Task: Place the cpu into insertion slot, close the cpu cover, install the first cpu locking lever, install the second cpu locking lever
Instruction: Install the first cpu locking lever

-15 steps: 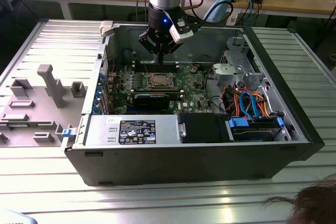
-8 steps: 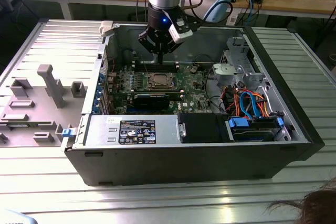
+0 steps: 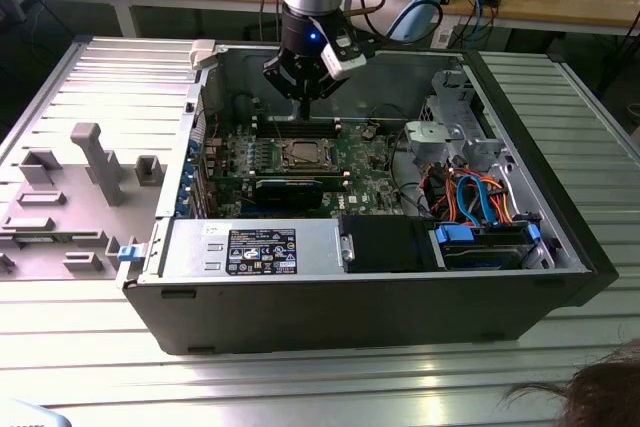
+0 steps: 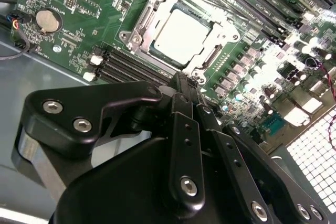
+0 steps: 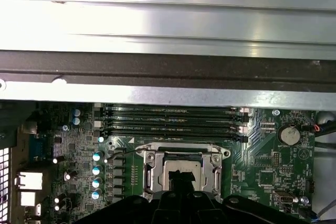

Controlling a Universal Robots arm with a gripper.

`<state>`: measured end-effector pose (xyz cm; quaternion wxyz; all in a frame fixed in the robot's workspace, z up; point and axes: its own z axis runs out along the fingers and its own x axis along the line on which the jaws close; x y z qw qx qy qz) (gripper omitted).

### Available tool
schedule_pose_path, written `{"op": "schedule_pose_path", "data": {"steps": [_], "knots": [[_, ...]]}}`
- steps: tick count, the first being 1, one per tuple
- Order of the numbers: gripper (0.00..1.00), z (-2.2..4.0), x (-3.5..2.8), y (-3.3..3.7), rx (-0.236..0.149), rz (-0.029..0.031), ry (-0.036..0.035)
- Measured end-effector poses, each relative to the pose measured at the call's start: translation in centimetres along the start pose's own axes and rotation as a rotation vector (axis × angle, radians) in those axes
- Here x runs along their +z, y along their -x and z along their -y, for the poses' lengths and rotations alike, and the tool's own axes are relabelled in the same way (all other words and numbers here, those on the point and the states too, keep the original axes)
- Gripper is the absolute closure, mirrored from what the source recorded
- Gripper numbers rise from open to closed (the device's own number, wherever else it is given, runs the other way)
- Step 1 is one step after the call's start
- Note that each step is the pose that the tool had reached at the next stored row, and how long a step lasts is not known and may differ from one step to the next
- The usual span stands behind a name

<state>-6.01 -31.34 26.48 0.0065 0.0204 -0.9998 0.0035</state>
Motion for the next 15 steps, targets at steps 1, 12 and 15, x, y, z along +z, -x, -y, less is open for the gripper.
{"op": "schedule_pose_path", "data": {"steps": [1,12,15], "knots": [[0.89,-0.12,0.0,0.01,0.0,0.0,0.0],[0.89,-1.15,-0.01,-0.03,0.0,0.0001,0.0],[0.89,-1.28,-0.01,-0.06,0.0,0.0001,0.0]]}}
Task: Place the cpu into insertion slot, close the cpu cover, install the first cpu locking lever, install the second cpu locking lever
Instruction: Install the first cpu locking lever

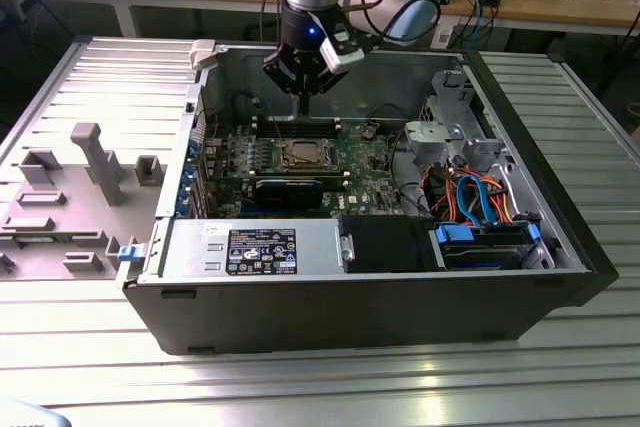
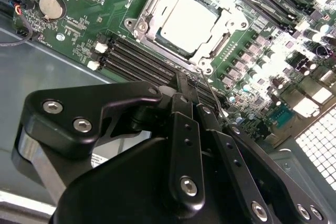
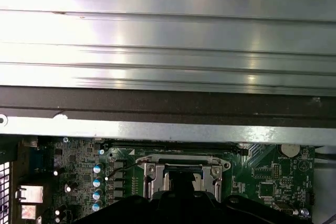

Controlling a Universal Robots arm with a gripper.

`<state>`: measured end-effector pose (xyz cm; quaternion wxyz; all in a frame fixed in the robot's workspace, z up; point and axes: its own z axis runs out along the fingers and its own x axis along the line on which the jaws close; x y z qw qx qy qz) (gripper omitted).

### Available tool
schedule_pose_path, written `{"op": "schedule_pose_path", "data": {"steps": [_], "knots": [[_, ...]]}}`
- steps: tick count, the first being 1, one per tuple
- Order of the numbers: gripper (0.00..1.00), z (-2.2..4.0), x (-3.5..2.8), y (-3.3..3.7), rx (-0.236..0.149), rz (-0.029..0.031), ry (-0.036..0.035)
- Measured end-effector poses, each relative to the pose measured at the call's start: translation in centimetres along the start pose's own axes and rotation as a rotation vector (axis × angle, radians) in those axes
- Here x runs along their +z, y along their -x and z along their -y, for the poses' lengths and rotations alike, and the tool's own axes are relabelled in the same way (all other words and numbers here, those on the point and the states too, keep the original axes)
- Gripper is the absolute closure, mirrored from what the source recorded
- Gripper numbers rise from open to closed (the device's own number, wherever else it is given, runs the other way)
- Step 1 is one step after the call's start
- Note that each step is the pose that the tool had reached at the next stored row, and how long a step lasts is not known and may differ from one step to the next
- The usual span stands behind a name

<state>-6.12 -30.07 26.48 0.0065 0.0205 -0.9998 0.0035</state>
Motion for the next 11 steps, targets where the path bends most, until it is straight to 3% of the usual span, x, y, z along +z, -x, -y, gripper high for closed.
{"op": "schedule_pose_path", "data": {"steps": [5,9,11], "knots": [[0.89,-0.12,0.01,-0.41,0.0,0.0,0.0],[0.89,-0.12,0.02,-1.42,0.0,0.0012,0.0],[0.89,-0.15,0.03,-2.24,0.0,0.0028,0.0004]]}}
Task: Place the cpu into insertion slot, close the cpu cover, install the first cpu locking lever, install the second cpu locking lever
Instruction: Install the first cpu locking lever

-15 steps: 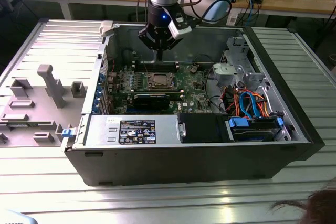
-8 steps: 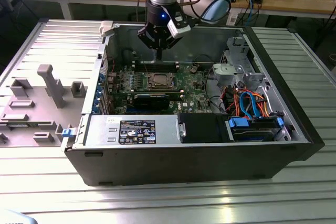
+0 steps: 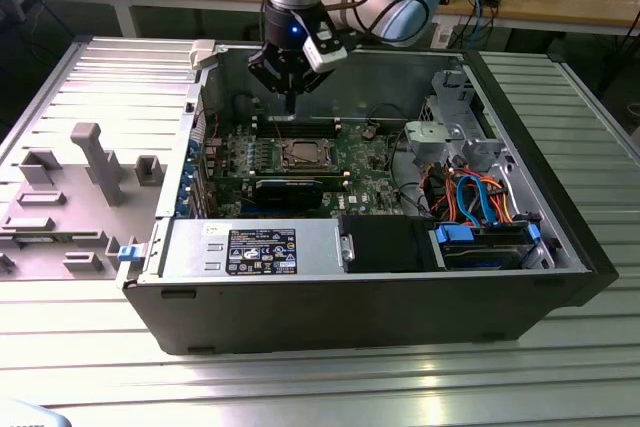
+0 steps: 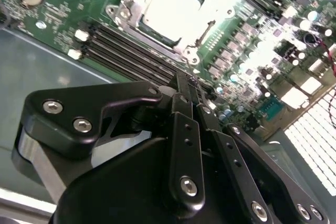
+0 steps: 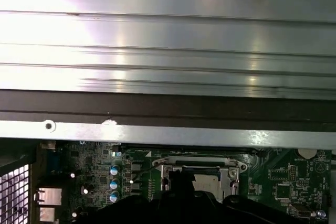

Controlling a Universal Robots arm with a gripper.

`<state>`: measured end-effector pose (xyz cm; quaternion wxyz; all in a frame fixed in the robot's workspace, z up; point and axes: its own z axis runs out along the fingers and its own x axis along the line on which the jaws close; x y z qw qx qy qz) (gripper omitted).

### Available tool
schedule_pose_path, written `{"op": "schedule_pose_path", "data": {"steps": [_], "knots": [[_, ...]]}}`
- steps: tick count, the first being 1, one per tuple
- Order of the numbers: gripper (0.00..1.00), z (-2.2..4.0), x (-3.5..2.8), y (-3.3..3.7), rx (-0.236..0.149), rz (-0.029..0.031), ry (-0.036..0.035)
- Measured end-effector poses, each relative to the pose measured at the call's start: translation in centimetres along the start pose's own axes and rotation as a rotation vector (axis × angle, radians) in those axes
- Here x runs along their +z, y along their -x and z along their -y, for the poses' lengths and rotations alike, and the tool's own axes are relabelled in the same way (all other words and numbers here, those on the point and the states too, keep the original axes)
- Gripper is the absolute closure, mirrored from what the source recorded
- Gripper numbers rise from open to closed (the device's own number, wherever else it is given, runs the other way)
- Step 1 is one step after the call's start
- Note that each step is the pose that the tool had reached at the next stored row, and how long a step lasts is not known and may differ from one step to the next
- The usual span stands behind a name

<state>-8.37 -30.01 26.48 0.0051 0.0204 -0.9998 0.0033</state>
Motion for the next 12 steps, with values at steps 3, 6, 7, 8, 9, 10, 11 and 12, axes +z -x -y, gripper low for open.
{"op": "schedule_pose_path", "data": {"steps": [3,6,7,8,9,10,11,12], "knots": [[0.89,-0.04,-0.08,-0.8,0.0,0.0045,0.0008],[0.89,-0.06,-0.63,-1.28,0.0,0.011,0.0006],[0.89,-0.07,-0.8,-1.55,0.0,0.0141,0.0007],[0.89,-0.08,-0.88,-1.75,0.0,0.0162,0.0007],[0.89,-0.09,-0.95,-1.97,0.0,0.0182,0.0006],[0.89,-0.1,-1.01,-2.32,0.0,0.0211,0.0006],[0.89,-0.11,-1.04,-2.54,0.0,0.0229,0.0006],[0.89,-0.12,-1.07,-2.81,0.0,0.0248,0.0007]]}}
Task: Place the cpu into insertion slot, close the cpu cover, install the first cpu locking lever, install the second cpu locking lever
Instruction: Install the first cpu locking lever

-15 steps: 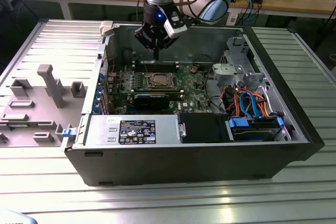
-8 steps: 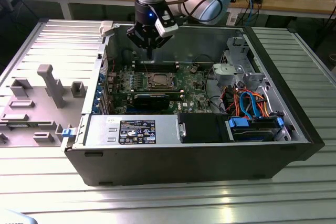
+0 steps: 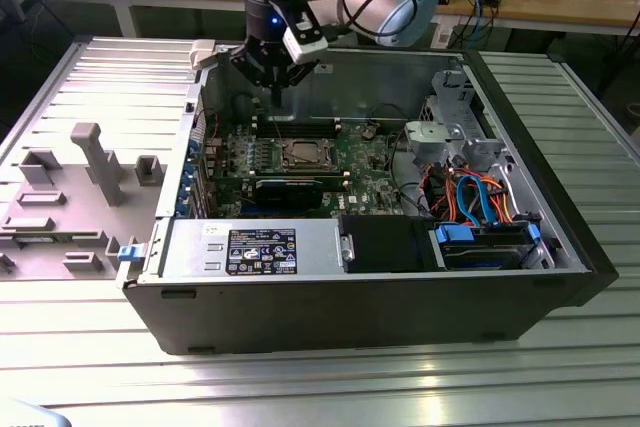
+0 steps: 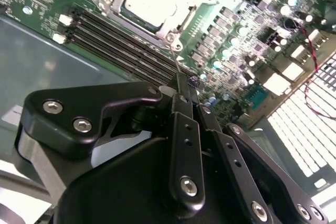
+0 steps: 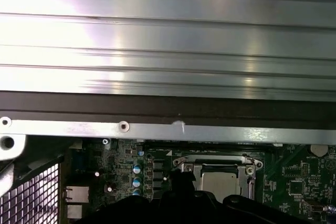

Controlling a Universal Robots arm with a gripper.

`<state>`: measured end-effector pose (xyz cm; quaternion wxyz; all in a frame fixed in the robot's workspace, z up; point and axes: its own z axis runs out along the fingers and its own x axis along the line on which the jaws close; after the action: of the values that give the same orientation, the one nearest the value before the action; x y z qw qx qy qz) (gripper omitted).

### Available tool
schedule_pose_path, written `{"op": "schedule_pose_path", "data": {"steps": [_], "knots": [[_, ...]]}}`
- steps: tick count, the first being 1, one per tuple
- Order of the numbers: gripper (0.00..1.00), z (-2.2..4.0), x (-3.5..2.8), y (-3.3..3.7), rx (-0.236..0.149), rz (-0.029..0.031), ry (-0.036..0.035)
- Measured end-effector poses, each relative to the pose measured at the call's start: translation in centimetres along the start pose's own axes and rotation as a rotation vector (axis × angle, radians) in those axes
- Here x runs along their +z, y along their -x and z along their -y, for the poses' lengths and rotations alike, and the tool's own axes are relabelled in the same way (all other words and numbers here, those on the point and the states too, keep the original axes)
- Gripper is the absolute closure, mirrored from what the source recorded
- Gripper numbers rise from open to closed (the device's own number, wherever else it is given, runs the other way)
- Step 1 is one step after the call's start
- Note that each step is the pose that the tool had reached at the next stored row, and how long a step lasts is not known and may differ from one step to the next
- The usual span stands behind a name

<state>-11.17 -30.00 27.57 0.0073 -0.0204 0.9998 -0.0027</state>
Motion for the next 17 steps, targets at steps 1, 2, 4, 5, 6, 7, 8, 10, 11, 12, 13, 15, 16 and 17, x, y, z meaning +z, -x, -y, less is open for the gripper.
{"op": "schedule_pose_path", "data": {"steps": [1,2,4,5,6,7,8,10,11,12,13,15,16,17], "knots": [[0.89,-0.01,-0.03,-0.27,0.0,0.0018,-0.0001],[0.89,-0.02,-0.05,-0.51,0.0,0.0035,-0.0001],[0.89,-0.05,-0.07,-1.21,0.0,0.0081,0.0001],[0.89,-0.06,-0.08,-1.58,0.0,0.0104,0.0001],[0.89,-0.09,-0.09,-2.09,0.0,0.0129,0.0005],[0.89,-0.1,-0.08,-2.4,0.0,0.0133,0.0014],[0.89,-0.1,0.07,-2.47,-0.001,0.0136,0.0064],[0.89,-0.1,0.38,-2.48,-0.003,0.0135,0.0071],[0.89,-0.11,0.6,-2.49,-0.003,0.0135,0.0072],[0.89,-0.1,0.78,-2.49,-0.003,0.0134,0.007],[0.89,-0.1,0.94,-2.48,-0.003,0.0133,0.0071],[0.89,-0.1,1.06,-2.4,-0.003,0.0133,0.007],[0.89,-0.1,1.08,-2.35,-0.003,0.0134,0.0072],[0.89,-0.1,1.09,-2.26,-0.003,0.0134,0.0072]]}}
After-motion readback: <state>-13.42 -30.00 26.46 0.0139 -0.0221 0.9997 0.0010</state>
